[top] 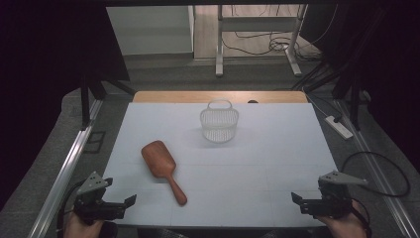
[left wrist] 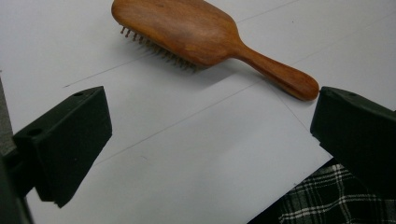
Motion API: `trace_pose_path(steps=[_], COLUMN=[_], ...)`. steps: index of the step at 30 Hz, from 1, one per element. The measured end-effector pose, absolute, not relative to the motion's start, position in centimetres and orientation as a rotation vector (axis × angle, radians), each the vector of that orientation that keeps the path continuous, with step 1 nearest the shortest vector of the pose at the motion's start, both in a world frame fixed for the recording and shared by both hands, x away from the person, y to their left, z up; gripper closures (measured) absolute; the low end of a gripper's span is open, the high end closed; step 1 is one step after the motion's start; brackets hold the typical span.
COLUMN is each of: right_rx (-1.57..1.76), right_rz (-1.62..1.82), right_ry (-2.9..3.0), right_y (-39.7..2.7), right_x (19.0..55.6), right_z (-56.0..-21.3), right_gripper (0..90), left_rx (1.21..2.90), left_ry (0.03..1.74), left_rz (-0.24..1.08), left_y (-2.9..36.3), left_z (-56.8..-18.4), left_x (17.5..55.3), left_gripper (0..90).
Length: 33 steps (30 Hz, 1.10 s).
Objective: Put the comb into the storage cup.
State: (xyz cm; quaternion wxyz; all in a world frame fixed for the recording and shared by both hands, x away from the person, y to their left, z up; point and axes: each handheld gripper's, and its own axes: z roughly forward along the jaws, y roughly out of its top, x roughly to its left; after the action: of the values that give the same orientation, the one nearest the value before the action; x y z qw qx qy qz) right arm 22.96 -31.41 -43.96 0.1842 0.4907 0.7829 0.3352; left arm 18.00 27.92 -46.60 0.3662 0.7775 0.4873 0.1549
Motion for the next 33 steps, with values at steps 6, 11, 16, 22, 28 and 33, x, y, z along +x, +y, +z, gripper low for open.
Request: trace_pose_path(steps=[6,11,16,22,28,33], right_rx=[1.373,1.367,1.363,1.360,1.359,1.356], right_rz=[0.928,0.919,0.914,0.910,0.910,0.909], right_ry=[2.212,2.222,2.224,2.231,2.235,2.241], right_y=[-31.2,-31.2,-31.1,-31.1,-31.0,-31.0], right_x=[22.9,23.0,23.0,23.0,23.0,23.0], right_z=[-44.0,-44.0,-44.0,-44.0,-44.1,-44.1], right_gripper=[0.0,0.0,0.0,0.0,0.0,0.0], left_rx=[2.005,2.005,2.009,2.024,2.027,2.037], left_ry=[1.253,1.258,1.260,1.266,1.264,1.260], left_rz=[0.390,0.382,0.380,0.375,0.388,0.398], left_y=[28.0,28.0,27.9,27.8,27.7,27.6], left_z=[-46.6,-46.7,-46.7,-46.7,-46.5,-46.3], left_x=[18.1,18.2,18.2,18.4,18.7,19.1], left_gripper=[0.0,0.0,0.0,0.0,0.0,0.0])
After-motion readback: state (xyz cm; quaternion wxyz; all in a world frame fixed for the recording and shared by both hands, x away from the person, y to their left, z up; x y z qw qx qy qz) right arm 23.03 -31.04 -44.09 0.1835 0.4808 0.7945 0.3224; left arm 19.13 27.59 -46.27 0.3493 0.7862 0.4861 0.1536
